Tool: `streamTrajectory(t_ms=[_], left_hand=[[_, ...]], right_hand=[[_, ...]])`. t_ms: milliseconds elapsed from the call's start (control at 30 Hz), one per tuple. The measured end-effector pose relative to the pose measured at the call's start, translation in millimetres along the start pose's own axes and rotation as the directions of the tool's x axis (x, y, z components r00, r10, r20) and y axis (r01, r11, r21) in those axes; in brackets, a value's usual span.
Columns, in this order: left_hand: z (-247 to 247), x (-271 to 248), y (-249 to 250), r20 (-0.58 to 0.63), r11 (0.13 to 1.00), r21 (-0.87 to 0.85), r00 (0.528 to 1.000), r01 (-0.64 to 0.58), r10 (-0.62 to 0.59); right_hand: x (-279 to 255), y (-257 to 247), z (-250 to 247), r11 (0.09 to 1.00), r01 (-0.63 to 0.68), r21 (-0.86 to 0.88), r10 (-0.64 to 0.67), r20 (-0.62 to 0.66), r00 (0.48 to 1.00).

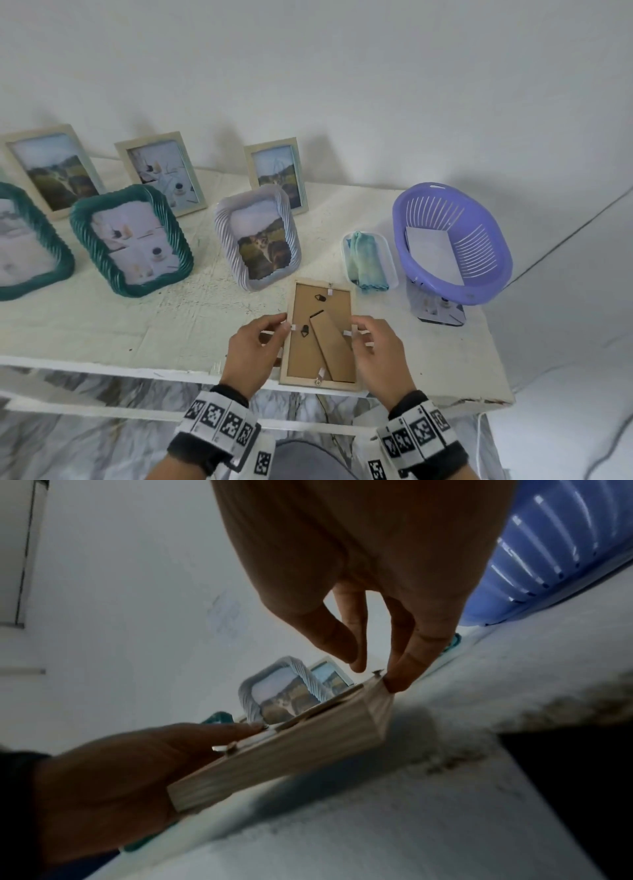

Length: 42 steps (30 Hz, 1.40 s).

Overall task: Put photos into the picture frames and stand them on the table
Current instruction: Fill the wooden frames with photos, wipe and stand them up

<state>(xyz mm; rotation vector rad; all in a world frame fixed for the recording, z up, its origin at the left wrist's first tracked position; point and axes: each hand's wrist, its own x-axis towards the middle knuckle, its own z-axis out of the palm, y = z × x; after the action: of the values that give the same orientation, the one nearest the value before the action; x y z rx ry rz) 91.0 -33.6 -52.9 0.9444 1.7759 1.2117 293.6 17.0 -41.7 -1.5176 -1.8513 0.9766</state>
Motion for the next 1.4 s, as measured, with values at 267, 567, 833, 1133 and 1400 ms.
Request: streamTrajectory(t_ms=[267,567,833,1133,1400], left_hand=[[13.4,4.4,-23.8,-0.032,0.922,0.336,0.976,-0.193,0.216],[13.9,6.3,-26.0,-0.023,0.920,0.329,0.972,-0.211,0.232],[11.5,5.5,-25.4,0.036,0.906,0.358,0.973,-0.225,0.227],[23.2,13.4,-23.4,-0.003,0.825,0.522,0.966,-0.217,0.257],[27.6,19.6,-24.6,0.007,0.766,0.592,0.952,-0.250,0.305]], right_hand=[[3.7,16.0,9.2,0.962,0.120,-0.246,-0.101,0.088,0.991],[19.0,13.1,0.0,0.938,0.147,-0.315,-0.074,0.233,0.970],[17.9,8.2,-8.7,0.930,0.167,-0.328,-0.068,0.294,0.954],[11.8,11.1,-6.1,0.931,0.175,-0.321,-0.074,0.304,0.950],[23.3,6.9,-4.1,0.909,0.165,-0.384,-0.064,0.261,0.963]])
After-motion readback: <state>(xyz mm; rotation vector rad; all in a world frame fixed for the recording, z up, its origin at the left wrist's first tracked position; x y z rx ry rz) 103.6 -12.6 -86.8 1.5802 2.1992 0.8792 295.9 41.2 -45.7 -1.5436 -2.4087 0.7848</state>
